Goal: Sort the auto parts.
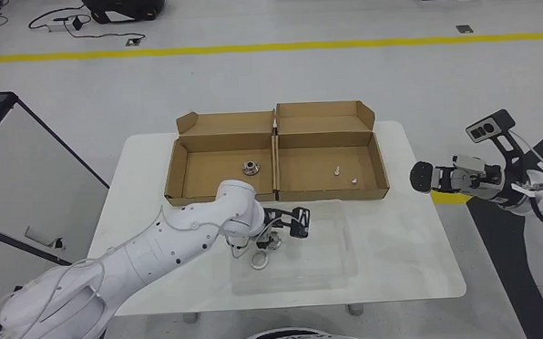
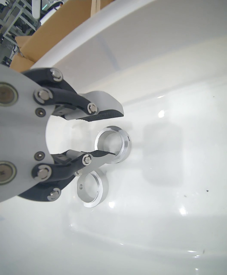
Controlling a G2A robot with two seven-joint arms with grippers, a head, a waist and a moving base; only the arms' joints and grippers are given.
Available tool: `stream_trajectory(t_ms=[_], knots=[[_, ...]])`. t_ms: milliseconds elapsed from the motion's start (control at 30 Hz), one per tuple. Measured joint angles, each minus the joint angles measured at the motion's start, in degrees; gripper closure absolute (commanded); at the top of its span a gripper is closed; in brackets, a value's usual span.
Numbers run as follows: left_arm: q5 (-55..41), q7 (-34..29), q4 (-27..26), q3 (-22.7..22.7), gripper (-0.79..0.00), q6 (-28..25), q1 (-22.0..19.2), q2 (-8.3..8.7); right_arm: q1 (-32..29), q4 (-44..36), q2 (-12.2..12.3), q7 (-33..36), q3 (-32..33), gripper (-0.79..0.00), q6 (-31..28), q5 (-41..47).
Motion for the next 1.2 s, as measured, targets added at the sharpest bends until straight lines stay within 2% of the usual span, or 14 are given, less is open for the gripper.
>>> stream_trajectory(t_ms=[133, 233, 333, 400, 467, 733, 1200], knots=[[-0.5, -0.6, -0.3, -0.1, -0.471, -0.4, 0.1, -0.11, 0.0, 0.0, 0.0, 0.0, 0.0, -0.785, 0.0, 0.0], [-1.4, -1.5, -0.6, -0.2, -0.493, -0.7, 0.2, -0.19, 0.0, 0.0, 0.0, 0.0, 0.0, -0.785, 0.0, 0.0], [-2.1, -2.4, -1.1, -0.2, -0.471, -0.7, 0.2, -0.29, 0.0, 0.0, 0.0, 0.0, 0.0, -0.785, 0.0, 0.0], [-2.3, -2.7, -1.1, -0.2, -0.391, -0.7, 0.3, -0.34, 0.0, 0.0, 0.0, 0.0, 0.0, -0.785, 0.0, 0.0], [-2.2, -2.9, -1.2, -0.1, -0.376, -0.6, 0.3, -0.39, 0.0, 0.0, 0.0, 0.0, 0.0, -0.785, 0.0, 0.0], [-2.0, -2.5, -0.6, 1.0, -0.357, -0.9, -0.4, -0.91, 0.0, 0.0, 0.0, 0.0, 0.0, -0.785, 0.0, 0.0], [-3.6, -2.5, 1.8, 5.4, -0.329, -1.0, -4.2, -2.76, 0.0, 0.0, 0.0, 0.0, 0.0, -0.785, 0.0, 0.0]])
